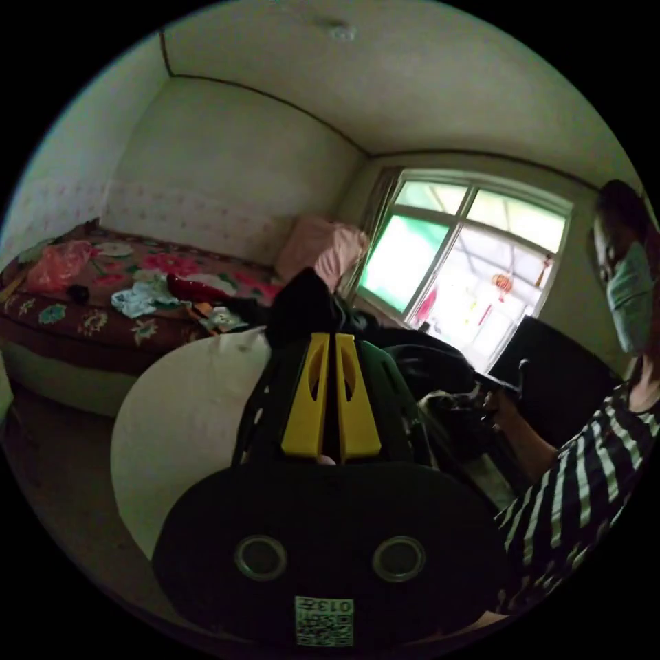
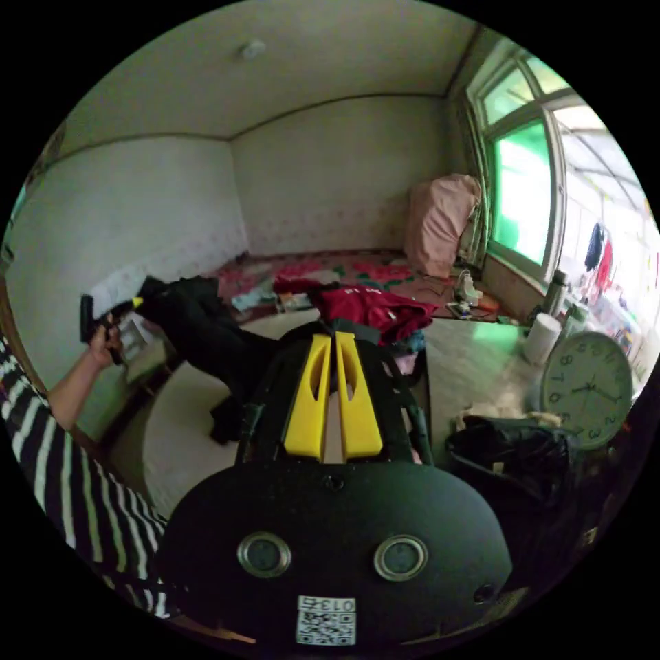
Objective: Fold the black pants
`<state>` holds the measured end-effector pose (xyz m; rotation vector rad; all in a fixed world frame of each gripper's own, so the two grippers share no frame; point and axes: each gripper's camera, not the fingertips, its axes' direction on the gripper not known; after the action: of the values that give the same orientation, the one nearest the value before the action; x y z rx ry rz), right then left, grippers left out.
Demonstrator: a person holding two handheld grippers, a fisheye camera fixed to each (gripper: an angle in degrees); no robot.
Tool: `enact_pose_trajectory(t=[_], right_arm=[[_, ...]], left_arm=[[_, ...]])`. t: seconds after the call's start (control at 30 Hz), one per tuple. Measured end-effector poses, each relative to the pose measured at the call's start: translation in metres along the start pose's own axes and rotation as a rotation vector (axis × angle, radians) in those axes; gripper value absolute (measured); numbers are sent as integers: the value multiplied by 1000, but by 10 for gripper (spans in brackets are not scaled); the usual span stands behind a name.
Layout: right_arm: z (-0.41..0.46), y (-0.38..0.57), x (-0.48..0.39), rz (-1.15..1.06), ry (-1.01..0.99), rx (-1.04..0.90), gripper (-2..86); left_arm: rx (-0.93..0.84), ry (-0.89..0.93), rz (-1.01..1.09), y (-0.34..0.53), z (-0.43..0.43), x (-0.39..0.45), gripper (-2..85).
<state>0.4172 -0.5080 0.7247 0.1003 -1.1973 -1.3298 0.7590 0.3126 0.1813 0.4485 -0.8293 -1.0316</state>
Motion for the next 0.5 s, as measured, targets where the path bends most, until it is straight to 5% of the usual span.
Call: enact_pose_trajectory(t=[0.13, 0.37, 0.5], right_arm=[[10, 42, -13, 100, -60, -69, 8], [90, 170, -50, 248, -22, -742, 21], [86, 181, -56, 351, -6, -772, 50]], left_arm=[[-70, -19, -116, 46, -12, -38, 9], [-629, -257, -416, 201, 2, -134, 61], [-651, -333, -413, 210, -21, -146, 88]])
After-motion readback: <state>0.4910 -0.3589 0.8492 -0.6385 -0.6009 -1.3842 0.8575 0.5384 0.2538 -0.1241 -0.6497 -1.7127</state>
